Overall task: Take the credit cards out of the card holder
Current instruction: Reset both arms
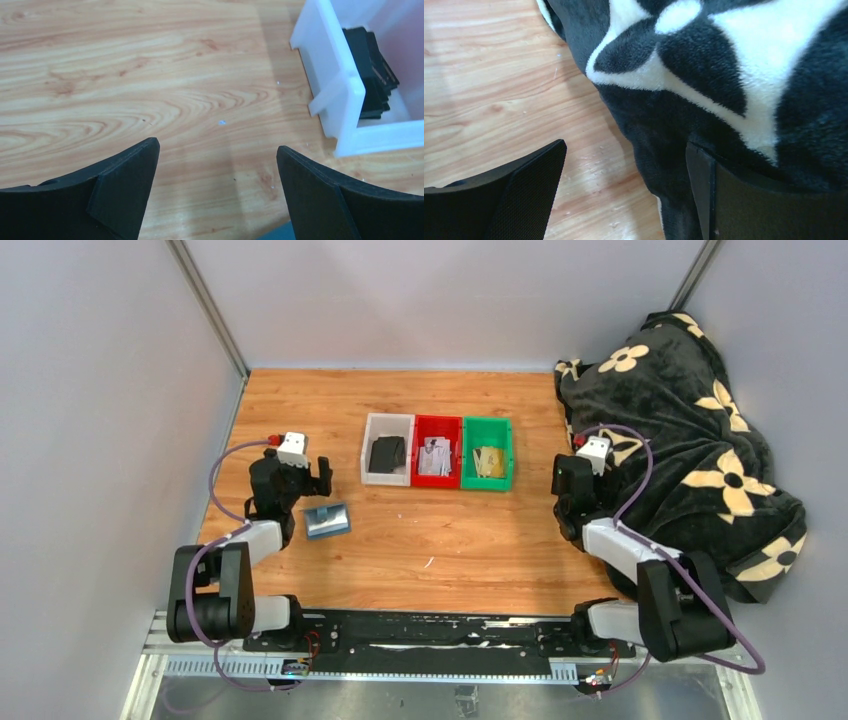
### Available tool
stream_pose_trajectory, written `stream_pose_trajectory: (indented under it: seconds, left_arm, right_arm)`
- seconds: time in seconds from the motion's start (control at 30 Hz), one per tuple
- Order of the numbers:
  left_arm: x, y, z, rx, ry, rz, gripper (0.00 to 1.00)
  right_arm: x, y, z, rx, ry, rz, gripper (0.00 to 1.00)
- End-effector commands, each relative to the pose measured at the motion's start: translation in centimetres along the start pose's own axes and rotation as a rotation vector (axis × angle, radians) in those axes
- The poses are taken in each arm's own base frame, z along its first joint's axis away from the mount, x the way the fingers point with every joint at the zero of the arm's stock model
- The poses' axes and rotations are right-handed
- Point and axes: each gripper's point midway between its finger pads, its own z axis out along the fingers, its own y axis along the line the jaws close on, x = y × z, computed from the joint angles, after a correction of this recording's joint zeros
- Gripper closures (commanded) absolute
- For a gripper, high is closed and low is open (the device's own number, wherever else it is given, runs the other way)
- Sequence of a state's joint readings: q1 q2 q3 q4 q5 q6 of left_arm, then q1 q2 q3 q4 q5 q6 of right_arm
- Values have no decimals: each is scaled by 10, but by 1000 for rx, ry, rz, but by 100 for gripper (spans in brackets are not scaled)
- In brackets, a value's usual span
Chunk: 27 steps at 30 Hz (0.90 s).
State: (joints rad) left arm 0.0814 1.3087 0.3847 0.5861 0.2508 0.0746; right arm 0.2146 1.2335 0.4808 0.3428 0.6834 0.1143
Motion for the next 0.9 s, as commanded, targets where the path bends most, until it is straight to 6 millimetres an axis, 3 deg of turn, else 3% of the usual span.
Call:
stream_pose_trajectory:
  seconds: [0.0,0.2,0.27,0.33,0.4,0.53,0.6,0.7,0.87]
  left_arm:
    - [-18,11,-2,-72,-86,-1,0]
    - [-16,18,-3,-123,-116,-39,0]
    - [-20,6,-11,-110,-230,1,0]
    - [-7,-1,-17,-141,-229,48,0]
    - [-17,0,-24,-164,-311,38,0]
    - [-9,4,-17,-179,-235,27,0]
    - [-10,9,-9,-201,-204,13,0]
    - [-9,9,-9,-200,-201,12,0]
    - [-10,8,-11,-201,-213,12,0]
  right_arm:
    - [-13,-16,10,56,-118,-30,5]
    - [1,-13,18,-33,-132,34,3]
    - [5,-10,20,-42,-138,37,3]
    - [10,-10,19,-43,-149,42,3]
    - [9,-2,15,-101,-190,25,3]
    - [16,16,8,-201,-257,-23,3]
    - [8,15,12,-169,-320,-24,3]
    - [25,14,23,-203,-148,-3,2]
    - [18,11,21,-191,-231,2,2]
